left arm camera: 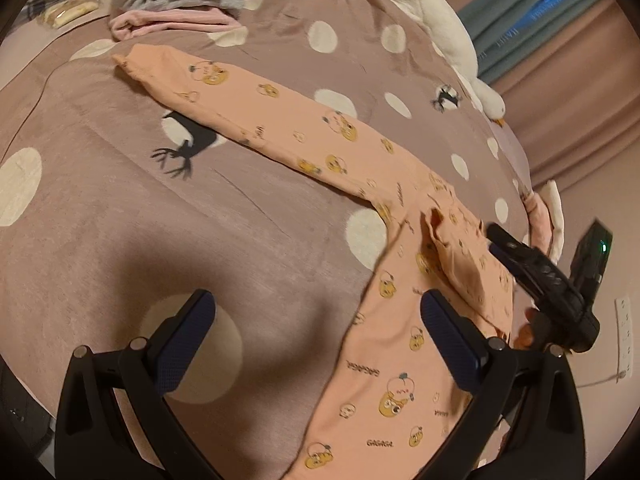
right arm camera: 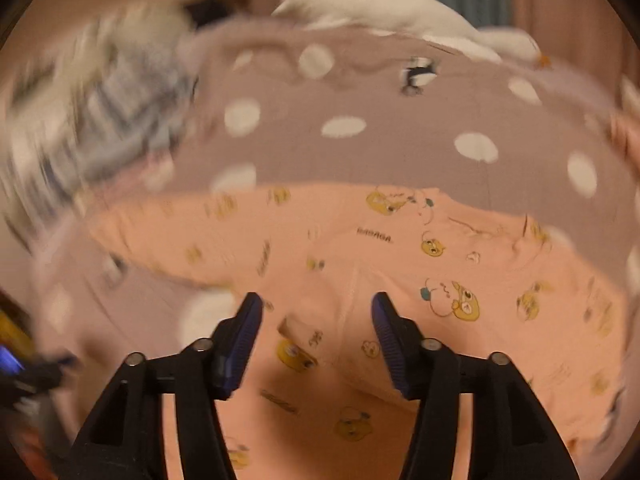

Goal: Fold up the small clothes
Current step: 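Fold the held sleeve across the shirt body with the right gripper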

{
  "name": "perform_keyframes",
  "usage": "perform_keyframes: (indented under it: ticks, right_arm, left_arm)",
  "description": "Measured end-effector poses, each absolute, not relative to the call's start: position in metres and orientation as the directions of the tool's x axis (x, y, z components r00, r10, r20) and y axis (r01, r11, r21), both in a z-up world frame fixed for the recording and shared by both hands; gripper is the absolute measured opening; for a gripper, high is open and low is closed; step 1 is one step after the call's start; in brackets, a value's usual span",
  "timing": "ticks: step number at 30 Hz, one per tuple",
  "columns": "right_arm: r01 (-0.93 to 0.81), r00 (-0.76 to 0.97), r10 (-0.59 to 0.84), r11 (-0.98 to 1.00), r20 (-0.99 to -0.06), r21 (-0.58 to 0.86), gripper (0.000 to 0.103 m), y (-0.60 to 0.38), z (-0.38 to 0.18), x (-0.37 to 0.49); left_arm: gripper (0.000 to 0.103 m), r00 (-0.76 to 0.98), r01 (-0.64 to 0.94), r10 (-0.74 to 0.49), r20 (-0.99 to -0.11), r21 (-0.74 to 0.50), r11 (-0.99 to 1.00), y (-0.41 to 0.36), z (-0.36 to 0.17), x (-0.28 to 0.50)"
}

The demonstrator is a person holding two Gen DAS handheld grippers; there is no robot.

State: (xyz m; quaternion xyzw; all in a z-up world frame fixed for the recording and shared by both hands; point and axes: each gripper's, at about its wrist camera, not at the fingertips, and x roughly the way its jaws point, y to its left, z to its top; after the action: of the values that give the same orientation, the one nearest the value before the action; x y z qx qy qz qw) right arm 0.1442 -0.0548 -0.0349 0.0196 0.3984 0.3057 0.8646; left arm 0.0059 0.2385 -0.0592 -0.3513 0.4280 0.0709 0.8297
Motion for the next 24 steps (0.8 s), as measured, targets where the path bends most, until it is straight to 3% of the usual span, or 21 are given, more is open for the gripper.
perform_keyframes:
  ticks: [4,8,10,14,19,24]
  right_arm:
    - [-0.422,0.513,0.504,0.853,-0.695,0.307,0.057,-0.064,-0.046,0.154]
    - [-0.447,0.479,0.462,0.860,-0.746,0.246,0.030,-0.035,-0.068,0.151]
    - [-0.483,0.454,0.453,0.849,-0.767,0.216,0.023,-0.012,-0.082,0.149]
    - [-0.575,0.366,0.487,0.789,-0.793,0.219,0.022,0.044,-0.101,0.141]
    - [-0.658,0.315,0.595,0.698,-0.739,0.282,0.022,0.067,-0.084,0.120]
    - [-0.659,0.344,0.618,0.695,-0.706,0.287,0.022,0.047,-0.073,0.101]
  left_arm:
    - [0.102,0.642,-0.447,-0.170,-0.747,-0.546,0.709,0.255,-0.062,0.004]
    - [0.102,0.661,-0.479,-0.158,-0.733,-0.574,0.664,0.276,-0.067,0.003]
    - [0.102,0.670,-0.485,-0.161,-0.725,-0.592,0.644,0.286,-0.070,0.005]
    - [0.102,0.687,-0.484,-0.210,-0.696,-0.652,0.584,0.304,-0.078,0.013]
    - [0.102,0.725,-0.466,-0.259,-0.638,-0.731,0.498,0.329,-0.088,0.025]
    - [0.102,0.766,-0.484,-0.222,-0.603,-0.769,0.417,0.361,-0.098,0.034]
